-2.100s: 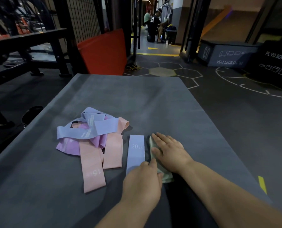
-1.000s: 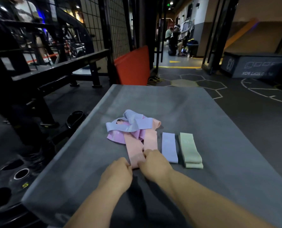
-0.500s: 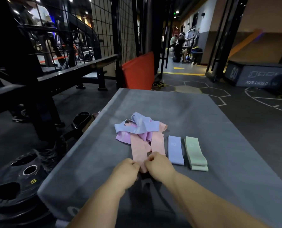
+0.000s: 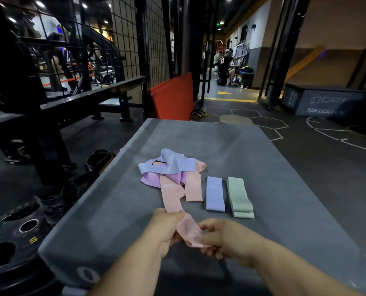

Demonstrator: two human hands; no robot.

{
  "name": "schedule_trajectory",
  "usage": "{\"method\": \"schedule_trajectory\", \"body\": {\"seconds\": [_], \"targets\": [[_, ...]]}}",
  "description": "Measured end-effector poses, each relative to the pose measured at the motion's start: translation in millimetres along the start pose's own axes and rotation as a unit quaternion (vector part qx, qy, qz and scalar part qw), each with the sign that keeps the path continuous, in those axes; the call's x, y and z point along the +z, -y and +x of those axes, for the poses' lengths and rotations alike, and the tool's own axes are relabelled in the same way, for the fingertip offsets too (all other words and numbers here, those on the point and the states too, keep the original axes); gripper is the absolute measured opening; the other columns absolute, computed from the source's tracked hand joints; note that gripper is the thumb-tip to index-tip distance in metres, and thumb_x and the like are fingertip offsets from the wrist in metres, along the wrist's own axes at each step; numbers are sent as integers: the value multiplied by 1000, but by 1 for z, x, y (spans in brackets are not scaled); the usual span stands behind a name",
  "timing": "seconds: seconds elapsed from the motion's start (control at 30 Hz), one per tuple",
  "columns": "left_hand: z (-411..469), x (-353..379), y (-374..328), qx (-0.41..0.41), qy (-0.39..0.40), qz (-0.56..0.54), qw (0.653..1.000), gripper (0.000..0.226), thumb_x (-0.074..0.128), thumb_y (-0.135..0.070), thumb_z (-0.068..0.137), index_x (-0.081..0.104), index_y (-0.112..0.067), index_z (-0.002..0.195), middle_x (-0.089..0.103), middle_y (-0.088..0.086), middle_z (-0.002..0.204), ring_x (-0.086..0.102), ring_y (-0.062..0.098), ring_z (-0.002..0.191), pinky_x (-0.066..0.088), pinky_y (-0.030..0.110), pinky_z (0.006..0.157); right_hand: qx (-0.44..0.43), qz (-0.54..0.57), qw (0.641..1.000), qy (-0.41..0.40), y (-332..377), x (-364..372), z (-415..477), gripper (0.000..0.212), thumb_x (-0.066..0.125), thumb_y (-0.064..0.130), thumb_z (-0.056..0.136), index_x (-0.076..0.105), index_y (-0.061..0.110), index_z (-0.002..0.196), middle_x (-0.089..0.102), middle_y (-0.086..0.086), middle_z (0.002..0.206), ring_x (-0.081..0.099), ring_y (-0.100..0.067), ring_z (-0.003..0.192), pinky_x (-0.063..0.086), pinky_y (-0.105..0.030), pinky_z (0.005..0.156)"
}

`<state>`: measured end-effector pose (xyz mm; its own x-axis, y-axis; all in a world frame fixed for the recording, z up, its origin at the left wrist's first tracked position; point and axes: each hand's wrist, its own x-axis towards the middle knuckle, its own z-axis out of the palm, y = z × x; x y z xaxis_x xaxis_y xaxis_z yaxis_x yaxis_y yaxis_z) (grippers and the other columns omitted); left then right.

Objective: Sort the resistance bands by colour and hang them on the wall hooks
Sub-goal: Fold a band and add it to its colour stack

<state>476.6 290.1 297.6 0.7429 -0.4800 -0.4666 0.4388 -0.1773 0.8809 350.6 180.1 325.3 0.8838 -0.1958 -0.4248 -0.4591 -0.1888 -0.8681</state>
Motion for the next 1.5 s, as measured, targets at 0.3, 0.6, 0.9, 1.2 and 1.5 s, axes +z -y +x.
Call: {"method": "schedule_trajectory", "body": {"seconds": [0.3,0.6,0.9,1.2,1.5], "targets": [[9,20,3,27,-40,-166,985,39,62,12,81,55,-3,116,67,20,106,68,32,87,56,33,58,19,-56,997,-41,-24,-50,-38,10,57,11,81,65,15,77,57,-2,65,50,-8,53,41,-19,51],[1,15,-5,61,-111,-280,952,86,63,10,82,18,-22,148,63,9,92,62,17,73,50,28,63,28,-36,996,-75,-44,-92,-61,25,73,36,66,58,17,61,56,-3,59,52,-17,58,44,-26,57],[-1,-1,-2,52,-107,-125,985,57,58,7,87,35,-3,139,61,15,95,57,16,71,45,25,63,53,-6,989,-136,-66,-121,-69,28,76,15,69,53,9,85,66,-13,71,59,-25,58,45,-32,57],[0,-11,6,80,-79,305,946,13,57,-4,87,67,-11,81,67,11,72,59,25,64,50,31,65,89,-87,972,-199,-77,-130,-68,33,77,14,74,61,14,103,68,-7,82,65,-13,55,45,-21,46],[0,-14,3,108,-130,540,825,25,56,-24,87,55,-17,64,59,-1,65,55,19,64,39,25,58,154,-180,945,-225,-84,-132,-61,25,73,30,79,63,9,87,68,-8,62,59,-22,59,48,-24,52]]}}
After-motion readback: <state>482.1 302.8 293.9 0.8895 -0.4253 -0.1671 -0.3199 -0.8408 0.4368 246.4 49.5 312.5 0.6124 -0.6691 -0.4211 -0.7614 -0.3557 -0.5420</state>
